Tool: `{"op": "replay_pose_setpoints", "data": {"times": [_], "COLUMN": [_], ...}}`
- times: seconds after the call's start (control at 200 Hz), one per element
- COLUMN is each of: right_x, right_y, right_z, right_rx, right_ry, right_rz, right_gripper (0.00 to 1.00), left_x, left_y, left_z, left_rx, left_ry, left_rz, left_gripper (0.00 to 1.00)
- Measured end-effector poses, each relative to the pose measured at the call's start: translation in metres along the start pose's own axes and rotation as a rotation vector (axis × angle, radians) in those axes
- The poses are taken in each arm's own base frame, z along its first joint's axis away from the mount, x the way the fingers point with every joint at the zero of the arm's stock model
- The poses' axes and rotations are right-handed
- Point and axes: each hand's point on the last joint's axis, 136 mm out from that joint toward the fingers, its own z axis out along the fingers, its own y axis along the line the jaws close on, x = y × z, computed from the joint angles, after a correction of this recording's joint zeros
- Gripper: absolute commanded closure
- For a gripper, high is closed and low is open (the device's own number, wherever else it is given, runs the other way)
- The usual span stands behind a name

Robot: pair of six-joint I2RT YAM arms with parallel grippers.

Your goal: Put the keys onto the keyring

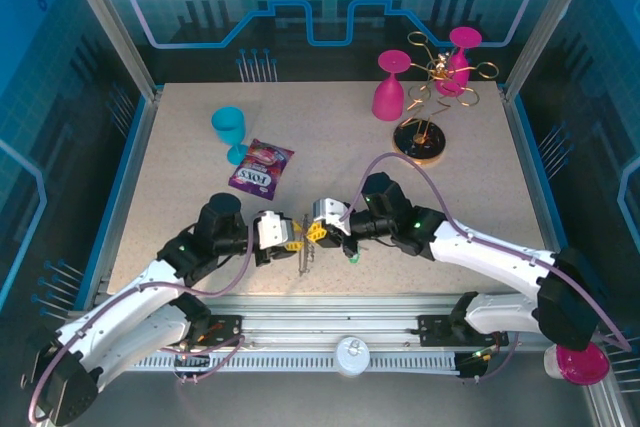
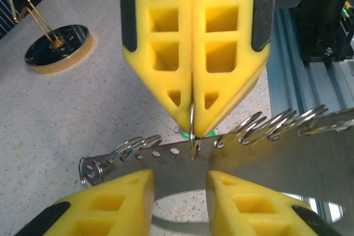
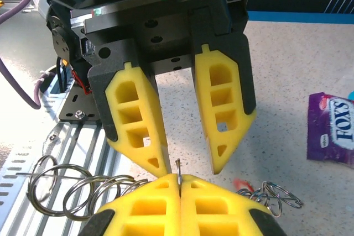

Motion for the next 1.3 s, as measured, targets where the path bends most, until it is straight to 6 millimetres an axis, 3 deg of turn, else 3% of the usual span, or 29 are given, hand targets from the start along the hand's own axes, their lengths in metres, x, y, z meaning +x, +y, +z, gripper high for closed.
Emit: {"op": "replay_pose_setpoints", "data": {"times": [0.33,0.861,1.126,1.196,1.301], "right_x": [0.0,0.002,0.005,0.005,0.006], "right_y": [-0.002,0.001,0.0,-0.001,-0.003], "right_z": [-0.001,0.003,0.006,0.006,0.005], "right_rx": [0.022,0.009,0.009,0.012,0.032], "right_ry": [0.005,0.009,0.02,0.023,0.032], "right_rz": [-0.024,-0.024,-0.019,-0.018,-0.03], "right_gripper": [1.0,1.0,1.0,1.0,0.8], "left_x": [-0.018,-0.016,-0.012,-0.012,-0.011], "left_y": [0.0,-0.002,-0.003,-0.003,-0.002], "left_z": [-0.005,0.001,0.003,0.003,0.003], "left_rx": [-0.005,0.032,0.042,0.04,0.03], "left_ry": [-0.072,-0.071,-0.06,-0.058,-0.054], "left_rz": [0.014,-0.026,-0.035,-0.036,-0.025], "left_gripper": [0.75,0.84,1.0,1.0,1.0]}}
